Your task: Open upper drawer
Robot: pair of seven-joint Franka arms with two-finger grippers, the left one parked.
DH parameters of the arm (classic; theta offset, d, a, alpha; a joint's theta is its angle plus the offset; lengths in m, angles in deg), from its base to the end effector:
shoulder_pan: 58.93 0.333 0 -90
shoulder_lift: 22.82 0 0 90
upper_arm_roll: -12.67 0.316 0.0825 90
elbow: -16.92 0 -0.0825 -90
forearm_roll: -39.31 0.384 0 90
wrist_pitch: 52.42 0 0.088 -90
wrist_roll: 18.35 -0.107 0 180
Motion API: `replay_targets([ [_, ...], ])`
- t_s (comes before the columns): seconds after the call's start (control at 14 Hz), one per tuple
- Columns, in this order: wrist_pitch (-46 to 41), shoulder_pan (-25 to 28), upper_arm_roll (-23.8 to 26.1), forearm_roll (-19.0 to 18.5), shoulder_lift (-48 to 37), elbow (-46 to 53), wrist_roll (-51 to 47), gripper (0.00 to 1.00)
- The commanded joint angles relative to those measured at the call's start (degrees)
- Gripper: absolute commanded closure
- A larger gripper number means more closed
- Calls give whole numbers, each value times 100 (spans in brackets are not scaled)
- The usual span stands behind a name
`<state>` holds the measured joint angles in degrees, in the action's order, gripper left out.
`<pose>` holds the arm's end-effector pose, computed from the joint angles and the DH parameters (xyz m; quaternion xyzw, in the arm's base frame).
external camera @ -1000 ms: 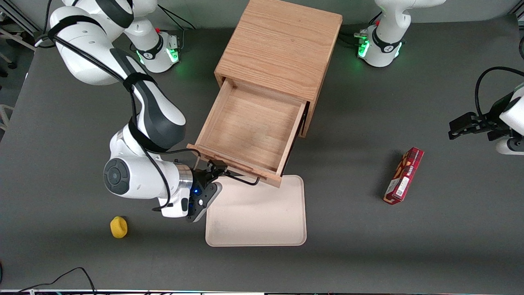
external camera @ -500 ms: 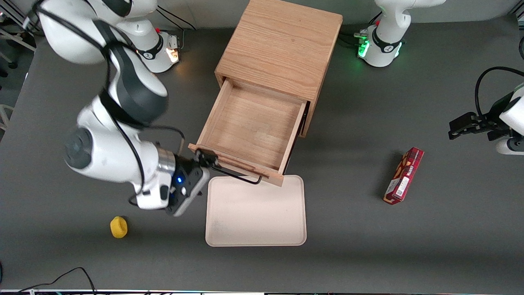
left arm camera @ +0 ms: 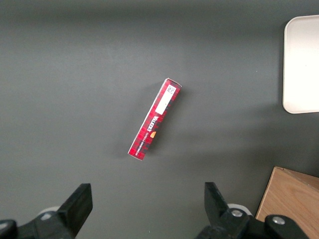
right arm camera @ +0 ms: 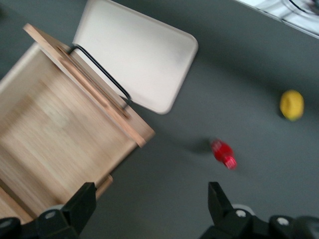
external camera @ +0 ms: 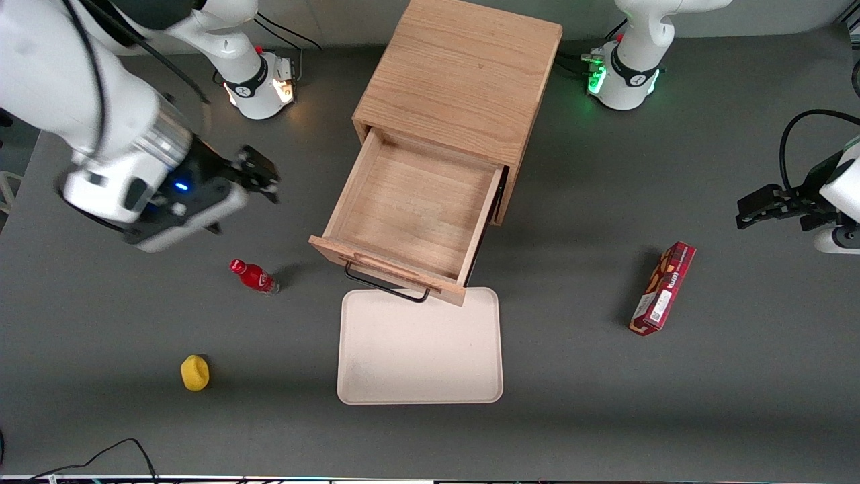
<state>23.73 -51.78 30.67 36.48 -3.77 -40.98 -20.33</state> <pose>0.5801 0.2166 0.6708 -0.9820 -0.1870 0.0057 0.0259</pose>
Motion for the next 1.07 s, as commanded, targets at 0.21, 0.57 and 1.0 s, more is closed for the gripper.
replay_targets([
  [0.21,-1384,-91,-1261,79,-1646,-1420,-277,0],
  [0.57,397,-65,-2299,256,-3791,-4699,-207,0],
  [1.0,515,-47,-2530,177,-3347,-4257,-356,0],
])
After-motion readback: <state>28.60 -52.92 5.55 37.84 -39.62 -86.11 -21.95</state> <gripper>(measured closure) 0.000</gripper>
